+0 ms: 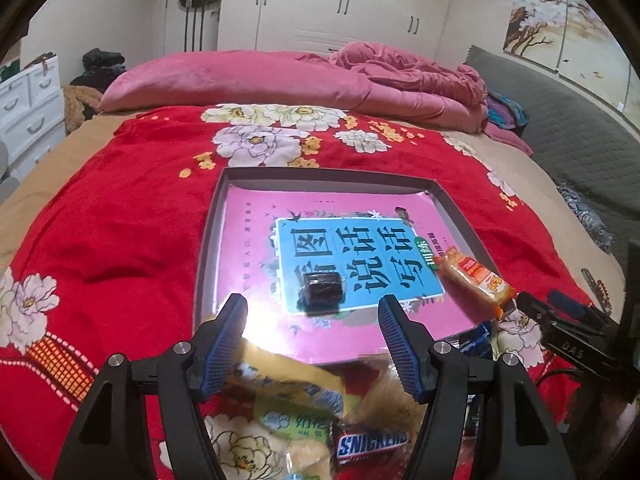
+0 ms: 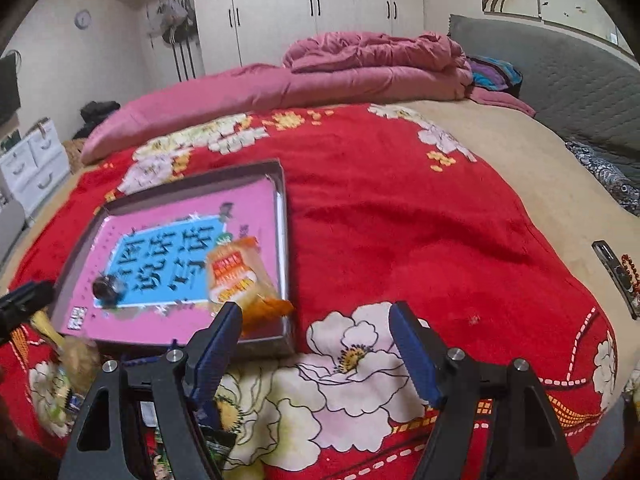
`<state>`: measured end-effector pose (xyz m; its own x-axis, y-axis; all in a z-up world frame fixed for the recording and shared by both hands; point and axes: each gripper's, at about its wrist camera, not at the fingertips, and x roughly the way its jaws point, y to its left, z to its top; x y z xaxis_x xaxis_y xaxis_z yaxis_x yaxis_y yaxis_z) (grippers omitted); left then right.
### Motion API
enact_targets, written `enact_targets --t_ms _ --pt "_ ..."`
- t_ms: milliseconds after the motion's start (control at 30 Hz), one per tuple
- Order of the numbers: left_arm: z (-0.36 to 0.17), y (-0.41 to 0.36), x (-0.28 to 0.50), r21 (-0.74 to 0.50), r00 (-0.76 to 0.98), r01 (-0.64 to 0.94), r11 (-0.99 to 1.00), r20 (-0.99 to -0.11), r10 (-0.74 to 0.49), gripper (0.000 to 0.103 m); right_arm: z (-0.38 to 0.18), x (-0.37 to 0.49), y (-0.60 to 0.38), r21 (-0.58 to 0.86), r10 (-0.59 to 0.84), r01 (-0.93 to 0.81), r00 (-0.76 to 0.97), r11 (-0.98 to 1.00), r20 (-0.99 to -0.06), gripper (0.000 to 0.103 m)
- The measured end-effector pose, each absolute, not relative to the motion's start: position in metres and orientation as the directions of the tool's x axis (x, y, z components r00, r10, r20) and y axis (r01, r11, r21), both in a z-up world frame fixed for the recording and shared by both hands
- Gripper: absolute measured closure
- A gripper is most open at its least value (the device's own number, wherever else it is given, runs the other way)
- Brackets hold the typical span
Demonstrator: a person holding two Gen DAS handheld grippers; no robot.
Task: Organize snacks
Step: 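Drop the chocolate on the book with the left tool while the right tool releases the biscuits, then reach into the pile and grasp the green pea snack bag with the right tool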
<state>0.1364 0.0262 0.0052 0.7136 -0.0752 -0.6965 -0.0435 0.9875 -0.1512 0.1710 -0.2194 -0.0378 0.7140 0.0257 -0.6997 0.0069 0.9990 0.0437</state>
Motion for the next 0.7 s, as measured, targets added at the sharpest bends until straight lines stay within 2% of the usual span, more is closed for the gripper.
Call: enact_targets --t_ms 133,333,700 --pt "0.007 0.032 0.13 -0.147 0.716 -0.062 0.987 -0.696 -0.059 0.027 -0.048 0.18 -0.214 0.008 0.0 0.009 0.684 1.0 -0.73 0.028" --pt "0.012 0.042 0.118 -0.138 0.723 -0.084 0.987 -0.69 -0.035 0.026 -0.052 0.186 -0.21 0.017 0.01 0.003 0.678 1.0 -0.735 0.028" --pt "0.013 0.063 0.099 -0.148 0.713 -0.133 0.98 -0.702 -0.009 0.026 -0.03 0.164 -0.219 0.126 0.102 -0.023 0.735 0.992 -0.67 0.028"
